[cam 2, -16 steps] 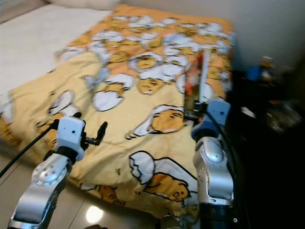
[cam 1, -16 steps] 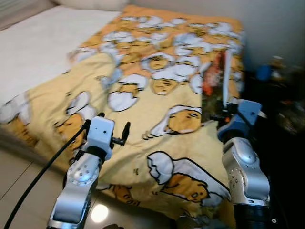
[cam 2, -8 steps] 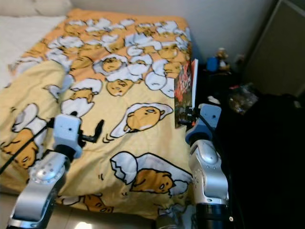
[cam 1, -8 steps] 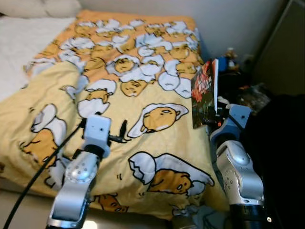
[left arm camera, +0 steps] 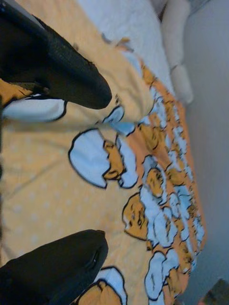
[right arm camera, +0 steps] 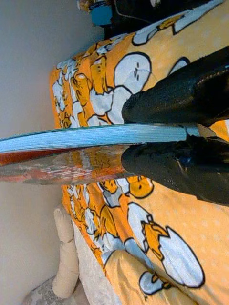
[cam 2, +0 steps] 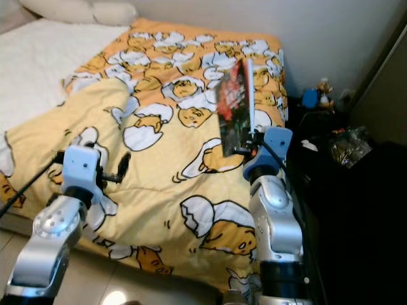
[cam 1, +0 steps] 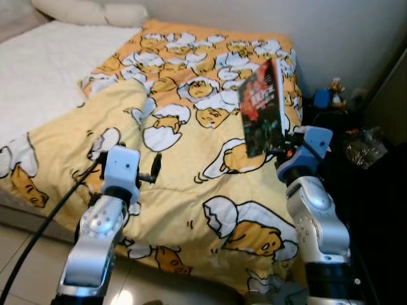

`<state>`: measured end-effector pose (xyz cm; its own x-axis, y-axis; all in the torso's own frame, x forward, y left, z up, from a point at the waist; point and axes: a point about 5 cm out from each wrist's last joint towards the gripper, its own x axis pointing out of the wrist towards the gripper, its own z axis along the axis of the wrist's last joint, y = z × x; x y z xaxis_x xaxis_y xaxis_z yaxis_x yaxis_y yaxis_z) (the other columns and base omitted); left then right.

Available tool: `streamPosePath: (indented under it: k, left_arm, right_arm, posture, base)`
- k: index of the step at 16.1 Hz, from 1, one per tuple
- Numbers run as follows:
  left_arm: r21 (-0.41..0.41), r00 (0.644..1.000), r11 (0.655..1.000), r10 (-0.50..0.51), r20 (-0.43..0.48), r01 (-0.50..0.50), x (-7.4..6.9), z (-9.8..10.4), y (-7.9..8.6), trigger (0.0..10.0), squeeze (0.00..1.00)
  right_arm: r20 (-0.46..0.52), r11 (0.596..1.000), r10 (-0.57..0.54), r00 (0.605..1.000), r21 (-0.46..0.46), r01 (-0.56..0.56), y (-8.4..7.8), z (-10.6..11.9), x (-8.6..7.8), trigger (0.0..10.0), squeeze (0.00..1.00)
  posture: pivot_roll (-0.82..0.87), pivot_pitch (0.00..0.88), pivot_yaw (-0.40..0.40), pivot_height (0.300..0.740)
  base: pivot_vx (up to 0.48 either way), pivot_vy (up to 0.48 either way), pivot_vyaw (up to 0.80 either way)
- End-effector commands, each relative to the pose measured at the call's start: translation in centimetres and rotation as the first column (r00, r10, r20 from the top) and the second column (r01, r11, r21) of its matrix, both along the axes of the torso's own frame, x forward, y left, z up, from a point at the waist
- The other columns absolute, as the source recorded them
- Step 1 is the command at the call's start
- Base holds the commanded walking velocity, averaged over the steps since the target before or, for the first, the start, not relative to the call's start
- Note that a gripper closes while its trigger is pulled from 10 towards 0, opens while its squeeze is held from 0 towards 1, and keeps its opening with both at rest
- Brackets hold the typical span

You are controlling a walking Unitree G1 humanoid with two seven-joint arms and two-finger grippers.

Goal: Clean up the room

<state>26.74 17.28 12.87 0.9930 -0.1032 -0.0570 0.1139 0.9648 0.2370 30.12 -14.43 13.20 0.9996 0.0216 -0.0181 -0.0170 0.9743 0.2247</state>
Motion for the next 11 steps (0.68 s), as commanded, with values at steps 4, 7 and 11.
streamPosePath:
  k: [4, 7, 11]
  left_arm:
    - [0.012, 1.0, 1.0, -0.013, -0.006, 0.013, 0.89, 0.06, 0.0, 10.0, 0.38]
    - [0.019, 1.0, 1.0, 0.01, -0.002, -0.01, 1.33, -0.05, 0.64, 10.0, 0.38]
    - [0.001, 1.0, 1.0, -0.001, -0.011, 0.001, 0.94, -0.26, -0.06, 10.0, 0.38]
  right_arm:
    - [0.011, 0.999, -0.042, 0.999, -0.009, 0.042, -0.59, 0.38, -0.37, 10.0, 0.0]
    - [0.001, 0.999, -0.029, 1.0, -0.019, 0.029, -0.62, 0.31, -0.37, 10.0, 0.0]
    - [-0.013, 0.999, -0.032, 0.999, -0.031, 0.031, -1.21, 0.04, -0.65, 10.0, 0.0]
  posture:
    - [0.01, 0.0, 0.028, 0.74]
    - [0.0, 0.0, 0.007, 0.74]
    - [0.01, 0.0, 0.016, 0.74]
  base:
    - [0.0, 0.344, -0.73]
    - [0.0, 0.344, -0.8]
    - [0.0, 0.345, -0.8]
